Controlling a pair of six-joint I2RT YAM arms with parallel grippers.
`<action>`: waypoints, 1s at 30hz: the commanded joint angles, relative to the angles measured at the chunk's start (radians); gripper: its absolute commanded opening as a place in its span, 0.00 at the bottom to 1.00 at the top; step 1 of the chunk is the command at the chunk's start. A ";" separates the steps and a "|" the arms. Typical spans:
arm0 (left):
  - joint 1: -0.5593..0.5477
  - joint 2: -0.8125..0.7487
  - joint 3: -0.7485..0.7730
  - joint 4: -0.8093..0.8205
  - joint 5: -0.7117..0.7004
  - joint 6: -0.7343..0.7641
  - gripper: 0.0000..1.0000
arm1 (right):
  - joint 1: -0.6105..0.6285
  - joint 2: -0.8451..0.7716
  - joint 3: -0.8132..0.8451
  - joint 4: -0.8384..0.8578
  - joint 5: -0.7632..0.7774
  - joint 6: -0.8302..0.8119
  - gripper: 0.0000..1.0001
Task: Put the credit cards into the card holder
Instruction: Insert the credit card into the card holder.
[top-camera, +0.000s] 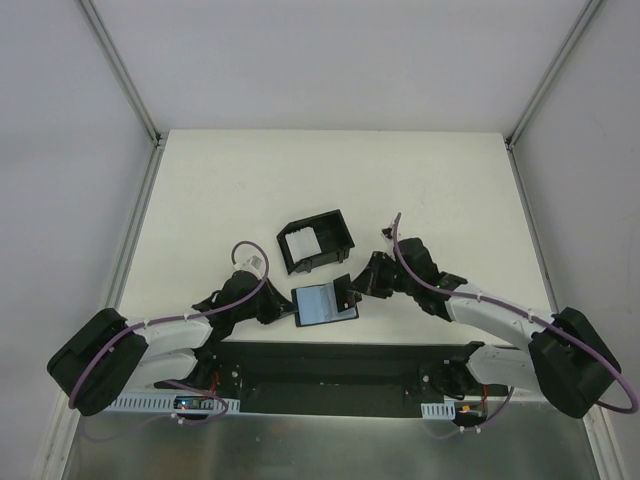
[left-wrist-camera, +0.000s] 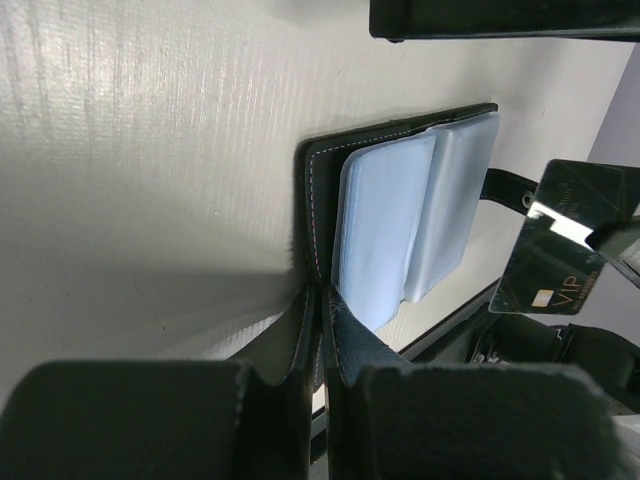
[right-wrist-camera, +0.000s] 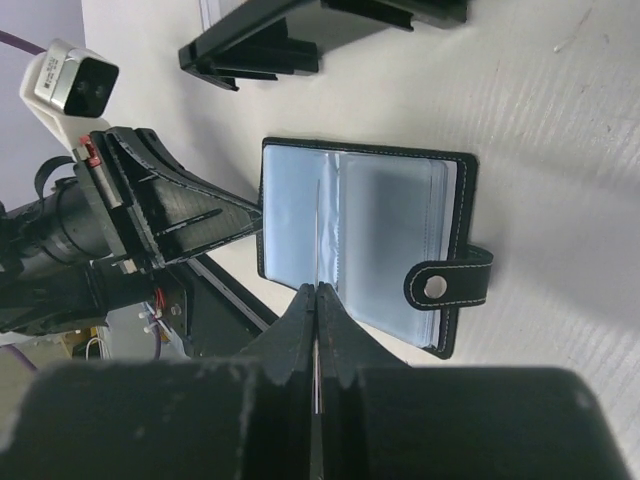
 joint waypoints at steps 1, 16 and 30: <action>0.012 0.029 -0.006 -0.056 0.007 0.017 0.00 | 0.017 0.055 -0.008 0.123 -0.013 0.039 0.00; 0.012 0.040 -0.009 -0.040 0.016 0.023 0.00 | 0.068 0.195 -0.003 0.215 0.011 0.071 0.00; 0.012 0.034 -0.014 -0.037 0.018 0.017 0.00 | 0.092 0.243 0.015 0.233 0.004 0.078 0.00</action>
